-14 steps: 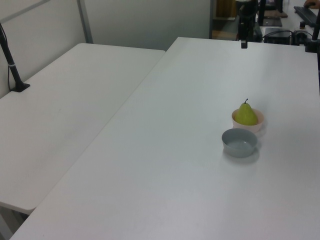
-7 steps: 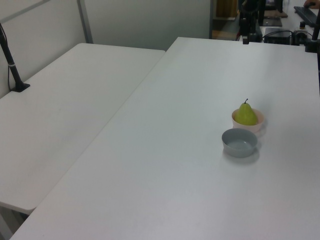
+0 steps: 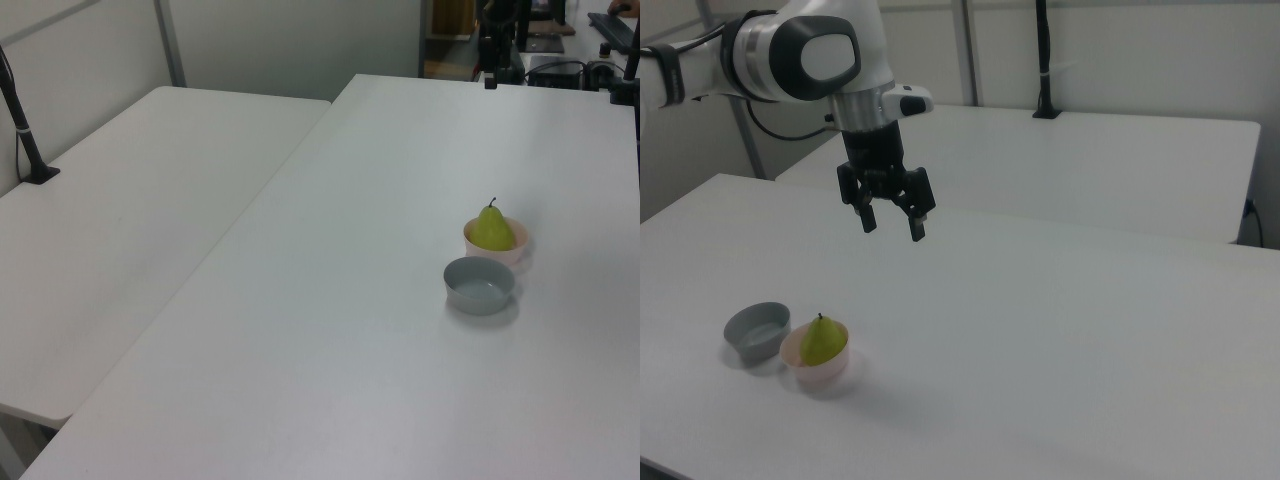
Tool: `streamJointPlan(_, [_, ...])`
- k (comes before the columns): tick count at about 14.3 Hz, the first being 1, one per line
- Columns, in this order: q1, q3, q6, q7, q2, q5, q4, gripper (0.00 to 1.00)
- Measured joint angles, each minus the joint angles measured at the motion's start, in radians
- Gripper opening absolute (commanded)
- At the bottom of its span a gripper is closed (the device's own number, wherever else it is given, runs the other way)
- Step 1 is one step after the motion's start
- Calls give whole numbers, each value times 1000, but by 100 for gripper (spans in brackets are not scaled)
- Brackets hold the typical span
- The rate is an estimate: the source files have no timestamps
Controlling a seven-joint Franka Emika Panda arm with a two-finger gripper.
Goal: Pick up a pear from the bowl
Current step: 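Move the open gripper over the green pear in the pink bowl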
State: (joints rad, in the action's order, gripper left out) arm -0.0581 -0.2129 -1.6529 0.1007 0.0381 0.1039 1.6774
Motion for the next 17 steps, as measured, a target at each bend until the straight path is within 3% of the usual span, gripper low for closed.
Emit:
streamJointPlan(3, [-20,2,0,1,3,-12,0,100])
streamJointPlan(10, [-252,6,0,0,9,-21,1,100])
streamJointPlan(17, [-284,5,2,49,55,-21,106,100])
